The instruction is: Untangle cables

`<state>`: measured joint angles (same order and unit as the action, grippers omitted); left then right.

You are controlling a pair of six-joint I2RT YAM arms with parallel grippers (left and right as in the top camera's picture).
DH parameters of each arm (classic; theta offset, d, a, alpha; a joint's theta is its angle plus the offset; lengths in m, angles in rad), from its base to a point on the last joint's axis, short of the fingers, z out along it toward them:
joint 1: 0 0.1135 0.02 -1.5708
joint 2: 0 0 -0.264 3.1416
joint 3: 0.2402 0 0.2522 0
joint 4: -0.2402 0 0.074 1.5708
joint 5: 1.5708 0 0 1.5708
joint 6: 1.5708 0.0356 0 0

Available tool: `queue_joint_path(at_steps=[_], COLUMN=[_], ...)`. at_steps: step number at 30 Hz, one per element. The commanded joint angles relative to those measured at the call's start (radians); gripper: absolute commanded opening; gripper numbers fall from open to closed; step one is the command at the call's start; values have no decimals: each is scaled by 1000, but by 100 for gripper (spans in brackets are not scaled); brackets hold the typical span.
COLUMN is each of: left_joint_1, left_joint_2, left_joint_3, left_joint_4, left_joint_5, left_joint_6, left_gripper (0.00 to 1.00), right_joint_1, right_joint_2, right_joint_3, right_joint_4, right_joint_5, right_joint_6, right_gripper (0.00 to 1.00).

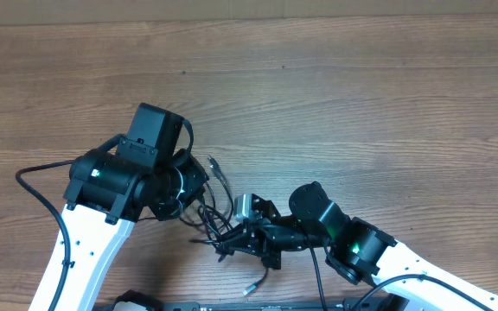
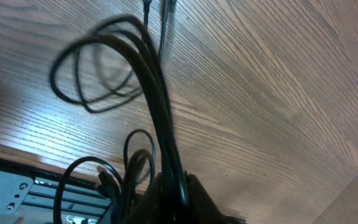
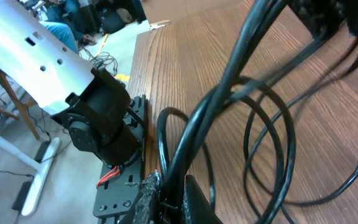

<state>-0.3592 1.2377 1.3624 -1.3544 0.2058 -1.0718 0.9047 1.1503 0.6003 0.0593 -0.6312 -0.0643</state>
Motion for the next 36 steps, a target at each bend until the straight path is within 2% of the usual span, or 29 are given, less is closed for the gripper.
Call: queue_joint_path(at_steps=[1, 7, 10, 14, 19, 21, 24, 27, 36], left_joint_1=[5, 5, 5, 5, 5, 5, 5, 5, 5], left_joint_2=[2, 4, 4, 4, 4, 4, 4, 4, 4], left_joint_3=[20, 20, 20, 20, 20, 20, 20, 20, 18], left_joint_4=[0, 0, 0, -3, -3, -4, -28, -69, -112], left_joint_5=[-8, -32, -33, -70, -87, -97, -157, -224, -258], left_joint_6=[-9, -9, -7, 14, 196, 315, 455, 525, 526], left_gripper=[17, 35, 37, 45, 65, 80, 93, 100, 100], right_joint_1=[3, 3, 3, 3, 3, 3, 3, 3, 3], right_joint_2=[6, 6, 6, 6, 6, 6, 6, 5, -27], right_joint_3=[8, 8, 8, 8, 9, 9, 9, 9, 9], right_joint_4=[3, 19, 24, 37, 52, 52, 53, 54, 93], right_joint_5=[2, 2, 2, 1, 1, 1, 0, 1, 0], right_joint_6=[80, 223, 269, 291, 304, 305, 331, 343, 352], right_gripper=[4, 4, 4, 4, 4, 4, 4, 4, 4])
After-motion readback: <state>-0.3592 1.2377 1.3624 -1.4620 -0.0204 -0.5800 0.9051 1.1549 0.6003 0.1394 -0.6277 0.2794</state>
